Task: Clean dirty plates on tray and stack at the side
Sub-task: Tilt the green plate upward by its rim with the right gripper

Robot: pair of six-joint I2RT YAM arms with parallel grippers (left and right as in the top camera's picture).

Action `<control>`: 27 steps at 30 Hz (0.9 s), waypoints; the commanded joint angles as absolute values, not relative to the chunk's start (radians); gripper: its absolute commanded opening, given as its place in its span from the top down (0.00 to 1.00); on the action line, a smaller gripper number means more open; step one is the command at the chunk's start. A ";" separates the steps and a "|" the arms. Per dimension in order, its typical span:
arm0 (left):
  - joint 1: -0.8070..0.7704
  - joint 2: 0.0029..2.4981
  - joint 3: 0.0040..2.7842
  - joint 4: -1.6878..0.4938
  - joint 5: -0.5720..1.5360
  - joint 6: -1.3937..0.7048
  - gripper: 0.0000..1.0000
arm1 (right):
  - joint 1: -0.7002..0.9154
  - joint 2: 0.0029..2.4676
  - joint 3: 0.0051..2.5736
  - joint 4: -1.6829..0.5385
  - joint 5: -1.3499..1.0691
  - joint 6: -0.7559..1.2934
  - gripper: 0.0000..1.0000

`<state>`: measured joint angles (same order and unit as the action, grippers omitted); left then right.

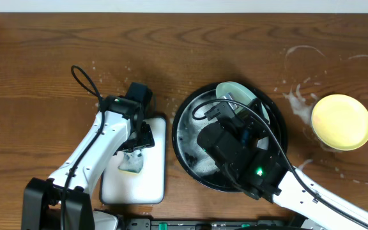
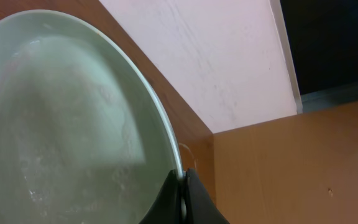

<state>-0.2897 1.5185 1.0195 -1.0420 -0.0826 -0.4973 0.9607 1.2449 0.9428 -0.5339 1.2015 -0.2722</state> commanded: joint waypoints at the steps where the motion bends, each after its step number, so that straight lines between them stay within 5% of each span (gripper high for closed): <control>1: -0.286 1.515 1.012 -1.045 -0.096 -0.501 0.18 | 0.969 1.229 0.949 -0.531 1.234 -0.252 0.99; 27: -0.285 1.515 1.012 -1.045 -0.096 -0.501 0.18 | 0.969 1.229 0.949 -0.476 1.253 -0.224 0.99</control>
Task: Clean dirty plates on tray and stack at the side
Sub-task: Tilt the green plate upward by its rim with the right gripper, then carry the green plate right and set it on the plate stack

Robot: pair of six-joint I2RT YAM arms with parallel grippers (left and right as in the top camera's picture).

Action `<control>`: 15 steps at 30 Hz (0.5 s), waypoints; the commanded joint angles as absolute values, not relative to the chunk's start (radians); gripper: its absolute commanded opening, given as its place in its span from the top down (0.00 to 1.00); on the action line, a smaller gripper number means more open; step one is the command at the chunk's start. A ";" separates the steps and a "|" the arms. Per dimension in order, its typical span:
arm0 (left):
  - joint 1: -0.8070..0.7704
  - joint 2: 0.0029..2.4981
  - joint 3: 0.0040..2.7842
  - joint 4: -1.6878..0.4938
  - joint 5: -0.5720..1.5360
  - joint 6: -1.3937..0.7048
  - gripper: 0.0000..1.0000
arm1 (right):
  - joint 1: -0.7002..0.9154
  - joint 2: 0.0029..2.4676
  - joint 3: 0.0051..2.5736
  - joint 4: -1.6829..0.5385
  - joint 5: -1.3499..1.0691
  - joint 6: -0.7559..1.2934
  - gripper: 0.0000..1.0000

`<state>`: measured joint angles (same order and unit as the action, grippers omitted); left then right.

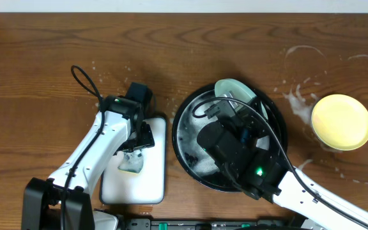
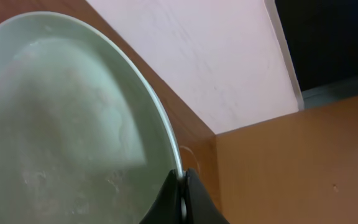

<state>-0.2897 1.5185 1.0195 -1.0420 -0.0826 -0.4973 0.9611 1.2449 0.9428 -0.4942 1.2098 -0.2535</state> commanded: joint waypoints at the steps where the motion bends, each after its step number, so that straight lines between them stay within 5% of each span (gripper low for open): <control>1: -0.285 1.515 1.012 -1.045 -0.096 -0.501 0.18 | 0.968 1.229 0.949 -0.468 1.253 -0.224 0.99; 15: -0.285 1.515 1.012 -1.045 -0.096 -0.501 0.18 | 0.941 1.229 0.949 -0.463 1.190 -0.181 0.99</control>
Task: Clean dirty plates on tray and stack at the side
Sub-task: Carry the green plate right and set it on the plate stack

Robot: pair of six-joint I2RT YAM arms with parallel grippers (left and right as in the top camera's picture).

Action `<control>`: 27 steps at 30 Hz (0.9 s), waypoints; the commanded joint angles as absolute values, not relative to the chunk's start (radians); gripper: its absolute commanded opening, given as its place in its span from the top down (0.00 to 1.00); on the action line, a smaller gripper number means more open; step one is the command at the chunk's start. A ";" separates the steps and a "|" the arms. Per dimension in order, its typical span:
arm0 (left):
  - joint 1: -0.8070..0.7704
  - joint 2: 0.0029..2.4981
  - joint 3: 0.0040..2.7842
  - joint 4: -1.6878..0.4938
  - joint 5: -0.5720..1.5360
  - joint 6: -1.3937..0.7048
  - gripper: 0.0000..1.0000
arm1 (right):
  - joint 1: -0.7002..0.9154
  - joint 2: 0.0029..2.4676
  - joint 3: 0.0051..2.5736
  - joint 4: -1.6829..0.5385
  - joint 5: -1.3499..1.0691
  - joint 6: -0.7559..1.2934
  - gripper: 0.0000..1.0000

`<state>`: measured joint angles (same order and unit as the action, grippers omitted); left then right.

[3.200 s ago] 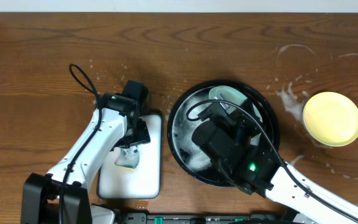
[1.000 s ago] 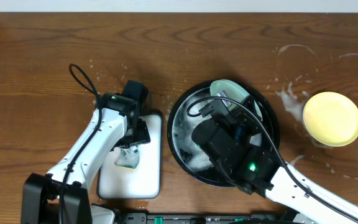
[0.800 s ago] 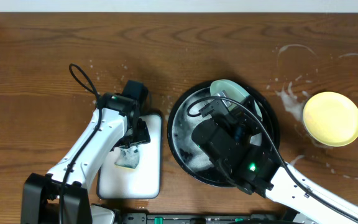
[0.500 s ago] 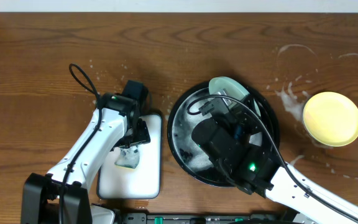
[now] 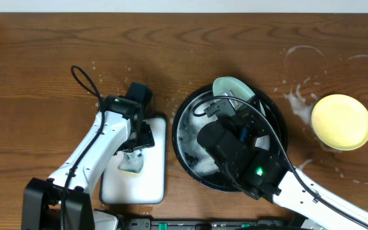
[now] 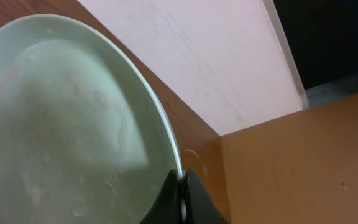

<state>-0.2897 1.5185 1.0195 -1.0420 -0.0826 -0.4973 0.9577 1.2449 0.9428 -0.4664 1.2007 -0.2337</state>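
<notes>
A pale green plate (image 6: 61,124), wet and filmed with suds, is held tilted on edge, with my right gripper (image 6: 182,177) shut on its rim. From above, this green plate (image 5: 230,86) stands over the far side of the round black tray (image 5: 179,137), mostly hidden by the right arm. My left gripper (image 5: 137,140) is down in the white basin (image 5: 152,185), shut on a pale sponge (image 5: 131,165). A clean yellow plate (image 5: 342,121) lies at the right side of the table.
Foam (image 5: 200,167) lies in the black tray's bottom. Soapy smears and ring marks (image 5: 296,99) wet the wood between the tray and the yellow plate. A black cable (image 5: 82,80) loops out behind the left arm. A pale wall borders the table's far edge.
The green plate has tipped up a little further in my right gripper, its top edge now slightly farther toward the back of the tray. The left arm has not moved.
My right gripper was shut on the green plate's rim over the black tray at every moment, and the plate stands a little steeper each time. My left gripper stayed on the sponge in the white basin throughout.
</notes>
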 commanded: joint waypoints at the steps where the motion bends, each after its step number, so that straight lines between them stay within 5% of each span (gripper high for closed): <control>1: -0.285 1.515 1.012 -1.045 -0.096 -0.501 0.18 | 0.926 1.229 0.949 -0.469 1.139 -0.159 0.99; 6: -0.285 1.515 1.012 -1.045 -0.096 -0.501 0.18 | 0.789 1.229 0.949 -0.540 0.836 0.046 0.99; 13: -0.286 1.515 1.012 -1.045 -0.096 -0.501 0.18 | 0.302 1.198 0.955 -0.602 -0.034 0.187 0.99; 17: -0.285 1.515 1.012 -1.045 -0.096 -0.501 0.18 | 0.082 1.157 0.955 -0.619 -0.312 0.188 0.99; 27: -0.285 1.515 1.012 -1.045 -0.096 -0.501 0.18 | -0.476 1.210 0.953 -0.701 -0.276 0.399 0.99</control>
<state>-0.2897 1.5185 1.0191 -1.0412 -0.0826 -0.4973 -0.3458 1.1778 0.9432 -0.7040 -0.2413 0.2977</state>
